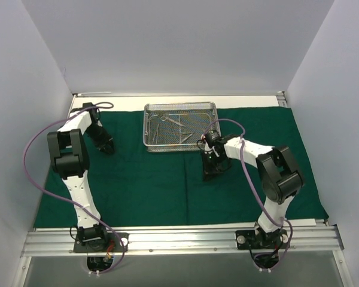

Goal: Open and lay out the surgical kit
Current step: Smooth out the surgical kit at the center of the board.

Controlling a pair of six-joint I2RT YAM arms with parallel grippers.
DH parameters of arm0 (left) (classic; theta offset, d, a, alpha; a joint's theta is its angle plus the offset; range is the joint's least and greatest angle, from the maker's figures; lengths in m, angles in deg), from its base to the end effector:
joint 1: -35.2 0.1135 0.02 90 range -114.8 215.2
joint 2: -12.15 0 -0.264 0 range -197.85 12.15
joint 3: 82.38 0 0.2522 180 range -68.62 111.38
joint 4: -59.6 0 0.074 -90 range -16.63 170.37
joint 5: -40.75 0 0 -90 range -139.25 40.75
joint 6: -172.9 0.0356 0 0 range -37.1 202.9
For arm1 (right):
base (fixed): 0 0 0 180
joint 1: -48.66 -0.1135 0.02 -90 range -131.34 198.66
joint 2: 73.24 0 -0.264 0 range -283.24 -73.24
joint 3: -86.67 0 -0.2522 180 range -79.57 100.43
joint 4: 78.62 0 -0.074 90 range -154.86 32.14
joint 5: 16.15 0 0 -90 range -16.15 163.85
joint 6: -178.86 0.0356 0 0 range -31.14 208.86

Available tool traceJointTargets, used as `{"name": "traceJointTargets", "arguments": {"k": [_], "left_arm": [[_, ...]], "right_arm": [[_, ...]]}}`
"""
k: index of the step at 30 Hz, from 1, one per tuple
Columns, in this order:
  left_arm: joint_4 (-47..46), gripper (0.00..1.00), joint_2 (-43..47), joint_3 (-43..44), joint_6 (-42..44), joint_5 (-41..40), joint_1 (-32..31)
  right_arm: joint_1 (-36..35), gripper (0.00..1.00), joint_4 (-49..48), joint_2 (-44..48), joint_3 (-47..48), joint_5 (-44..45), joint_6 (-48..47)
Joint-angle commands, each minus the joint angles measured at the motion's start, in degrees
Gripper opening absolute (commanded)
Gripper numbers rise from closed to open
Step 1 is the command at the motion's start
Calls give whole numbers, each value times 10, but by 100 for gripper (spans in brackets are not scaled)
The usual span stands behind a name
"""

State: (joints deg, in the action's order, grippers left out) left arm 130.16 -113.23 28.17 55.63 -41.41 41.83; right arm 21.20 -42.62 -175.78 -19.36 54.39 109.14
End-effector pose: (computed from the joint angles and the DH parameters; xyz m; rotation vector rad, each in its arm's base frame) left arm 0.4232 0.0443 0.1553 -0.8894 2.9473 -0.2297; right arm 0.3007 0.1696 0.1534 -0.2825 2.7786 0.6924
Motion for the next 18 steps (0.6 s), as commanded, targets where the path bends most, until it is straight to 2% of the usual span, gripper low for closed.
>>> {"name": "traceJointTargets", "arguments": {"k": [1,4,9,13,18], "left_arm": [[-17,34,-27,12,5,4,12],[-9,34,-3,14,10,-14,13],[0,37,71,-4,13,-49,20],[-12,40,90,-10,13,-41,32],[-7,43,65,4,9,-13,51]], "right_arm": [[-21,0,54,2,-32,8,-1],[-46,0,86,35,-28,26,-18],[-53,0,98,67,72,49,-71],[-69,0,86,34,147,10,-99],[-132,0,69,-39,200,5,-131]]}}
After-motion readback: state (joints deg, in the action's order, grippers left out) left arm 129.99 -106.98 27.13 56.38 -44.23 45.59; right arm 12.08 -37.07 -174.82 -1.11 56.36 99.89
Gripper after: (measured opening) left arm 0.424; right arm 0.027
